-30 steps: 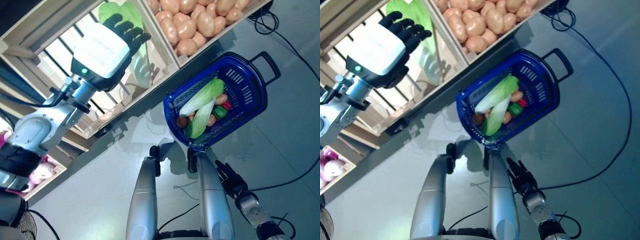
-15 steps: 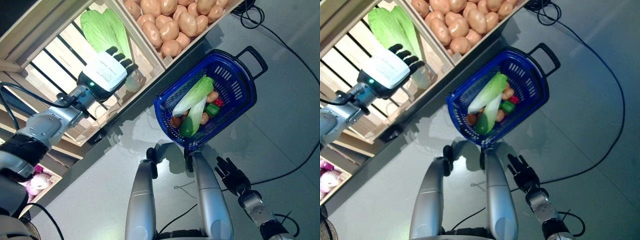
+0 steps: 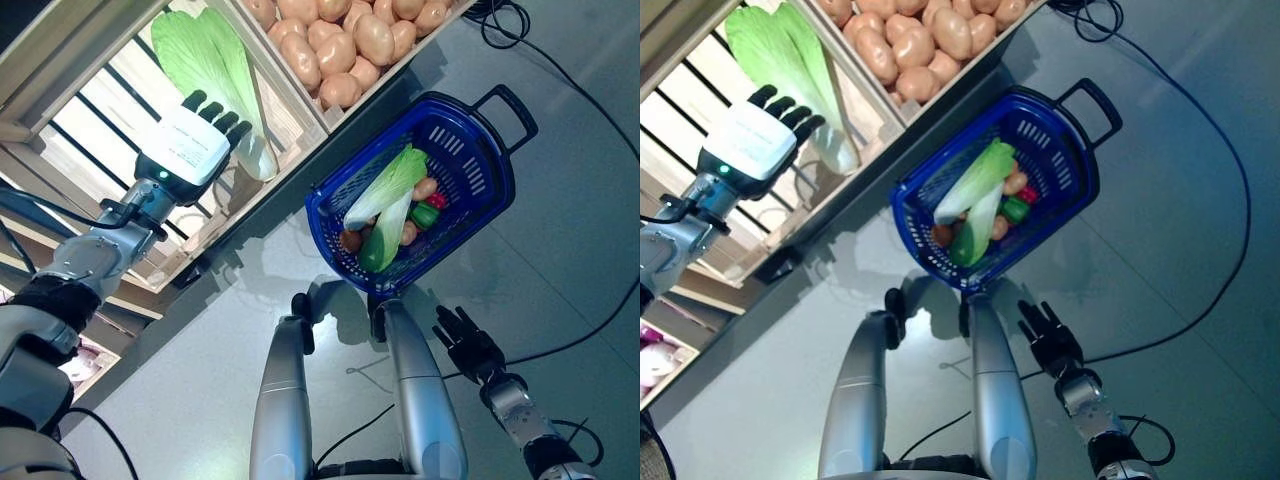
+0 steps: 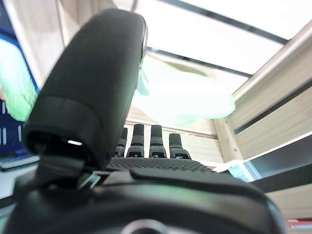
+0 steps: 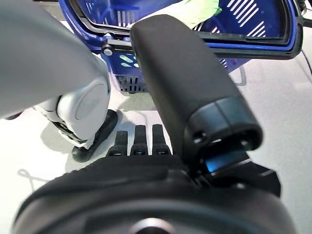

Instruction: Put vegetables into the basket

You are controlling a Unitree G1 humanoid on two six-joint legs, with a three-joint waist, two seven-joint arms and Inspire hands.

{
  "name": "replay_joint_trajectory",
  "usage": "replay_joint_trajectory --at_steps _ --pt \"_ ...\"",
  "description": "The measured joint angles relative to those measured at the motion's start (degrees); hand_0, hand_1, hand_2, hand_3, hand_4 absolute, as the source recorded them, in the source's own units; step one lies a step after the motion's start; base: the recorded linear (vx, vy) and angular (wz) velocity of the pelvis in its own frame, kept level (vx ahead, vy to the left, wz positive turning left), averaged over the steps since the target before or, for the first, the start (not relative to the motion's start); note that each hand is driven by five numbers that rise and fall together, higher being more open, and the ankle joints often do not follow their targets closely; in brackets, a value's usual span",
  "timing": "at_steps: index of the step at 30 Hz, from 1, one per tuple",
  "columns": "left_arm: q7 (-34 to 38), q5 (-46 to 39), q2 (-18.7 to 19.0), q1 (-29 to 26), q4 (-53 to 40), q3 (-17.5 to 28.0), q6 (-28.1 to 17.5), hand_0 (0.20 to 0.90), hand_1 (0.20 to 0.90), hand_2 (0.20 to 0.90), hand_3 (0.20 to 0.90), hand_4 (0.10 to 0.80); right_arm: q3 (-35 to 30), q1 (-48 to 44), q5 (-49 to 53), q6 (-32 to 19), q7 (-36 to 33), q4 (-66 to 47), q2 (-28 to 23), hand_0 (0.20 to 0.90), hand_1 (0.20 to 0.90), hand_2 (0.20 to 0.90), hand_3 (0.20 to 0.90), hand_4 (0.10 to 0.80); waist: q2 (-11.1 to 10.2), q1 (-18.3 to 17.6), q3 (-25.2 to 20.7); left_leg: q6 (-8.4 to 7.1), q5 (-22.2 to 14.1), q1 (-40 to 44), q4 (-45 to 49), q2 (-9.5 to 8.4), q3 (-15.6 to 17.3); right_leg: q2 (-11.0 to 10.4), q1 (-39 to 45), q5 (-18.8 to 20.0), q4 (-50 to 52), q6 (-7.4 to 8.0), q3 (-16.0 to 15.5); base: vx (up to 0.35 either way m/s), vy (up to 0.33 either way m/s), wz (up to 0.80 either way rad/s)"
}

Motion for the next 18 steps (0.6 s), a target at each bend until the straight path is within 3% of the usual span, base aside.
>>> replay_joint_trajectory --at_steps 5,18 --pt "0.14 0.62 -2.99 -1.23 3.29 -0.46 -1.45 0.9 0.9 0.9 0.9 0.8 0.06 -0.32 0.01 -0.01 -0.17 -1.81 -0.32 0.9 0.9 0.9 0.9 0.8 -0.04 -0.76 -0.01 0.16 -0.52 -4.61 3.31 0.75 0.18 0.79 -4.29 0.22 1.95 0.16 0.42 -0.019 0.077 -0.09" --pt "3.3 0.45 -5.07 -3.42 8.33 -0.36 1.03 0.9 0.9 0.9 0.9 0.8 0.38 -0.38 0.13 -0.03 -2.08 -3.67 -0.66 0.9 0.9 0.9 0.9 0.8 -0.26 -2.72 -0.01 0.51 -1.22 -10.61 7.01 1.16 1.2 1.42 -10.81 1.2 4.23 0.76 1.74 -0.015 0.041 -0.08"
